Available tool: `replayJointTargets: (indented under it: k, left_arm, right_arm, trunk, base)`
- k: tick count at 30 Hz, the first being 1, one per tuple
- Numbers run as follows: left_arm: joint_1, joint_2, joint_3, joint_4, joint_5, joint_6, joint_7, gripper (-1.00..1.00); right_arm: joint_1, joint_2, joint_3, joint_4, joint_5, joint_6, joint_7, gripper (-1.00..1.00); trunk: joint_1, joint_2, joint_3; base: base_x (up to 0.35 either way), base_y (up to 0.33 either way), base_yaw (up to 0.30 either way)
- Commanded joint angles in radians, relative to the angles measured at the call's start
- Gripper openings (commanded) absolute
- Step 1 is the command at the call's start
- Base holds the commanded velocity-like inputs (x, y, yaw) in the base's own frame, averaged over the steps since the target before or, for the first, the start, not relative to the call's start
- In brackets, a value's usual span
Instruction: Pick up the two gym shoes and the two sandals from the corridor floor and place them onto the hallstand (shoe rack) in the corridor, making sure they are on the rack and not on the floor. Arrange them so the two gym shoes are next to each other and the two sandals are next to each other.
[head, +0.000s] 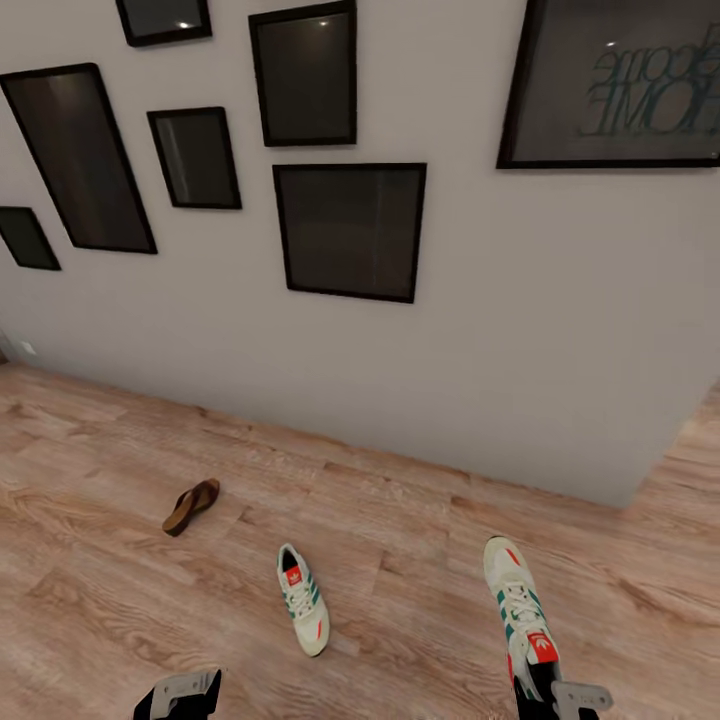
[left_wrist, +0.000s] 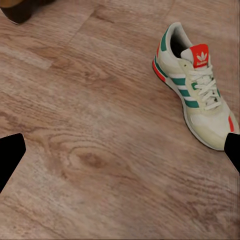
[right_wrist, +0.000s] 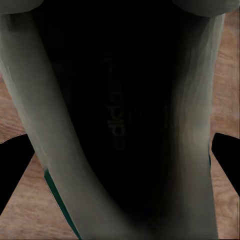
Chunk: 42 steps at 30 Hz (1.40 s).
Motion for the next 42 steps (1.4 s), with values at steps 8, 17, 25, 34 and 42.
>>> replayJointTargets:
  k: [8, 17, 25, 34, 42]
  left_arm:
    - [0.000, 0.000, 0.006, 0.001, 0.004, -0.002, -0.009, 1.00]
    - [0.000, 0.000, 0.006, 0.001, 0.004, -0.002, -0.009, 1.00]
    - [0.001, 0.000, 0.006, 0.001, 0.004, -0.004, -0.009, 1.00]
    - [0.001, 0.001, 0.008, 0.001, 0.004, -0.004, -0.009, 1.00]
    - [0.001, 0.001, 0.008, 0.001, 0.004, -0.005, -0.009, 1.00]
  right_arm:
    - [-0.001, 0.000, -0.002, 0.001, 0.006, -0.003, -0.001, -1.00]
    - [-0.001, 0.000, -0.002, 0.001, 0.006, -0.003, -0.001, -1.00]
    - [-0.001, 0.000, -0.002, 0.001, 0.006, -0.003, -0.001, -1.00]
    - [-0.001, 0.000, -0.002, 0.002, 0.006, -0.003, -0.001, -1.00]
    - [-0.001, 0.002, -0.002, 0.002, 0.006, -0.003, -0.001, -1.00]
  trunk:
    - [0.000, 0.000, -0.001]
    - [0.000, 0.000, -0.001]
    - [0.000, 0.000, -0.001]
    - [0.000, 0.000, -0.001]
    - [0.000, 0.000, -0.001]
  base:
    - [0.000, 0.016, -0.267]
    - [0.000, 0.211, -0.267]
    - [0.000, 0.068, -0.267]
    - [0.000, 0.002, -0.267]
    - [0.000, 0.000, -0.267]
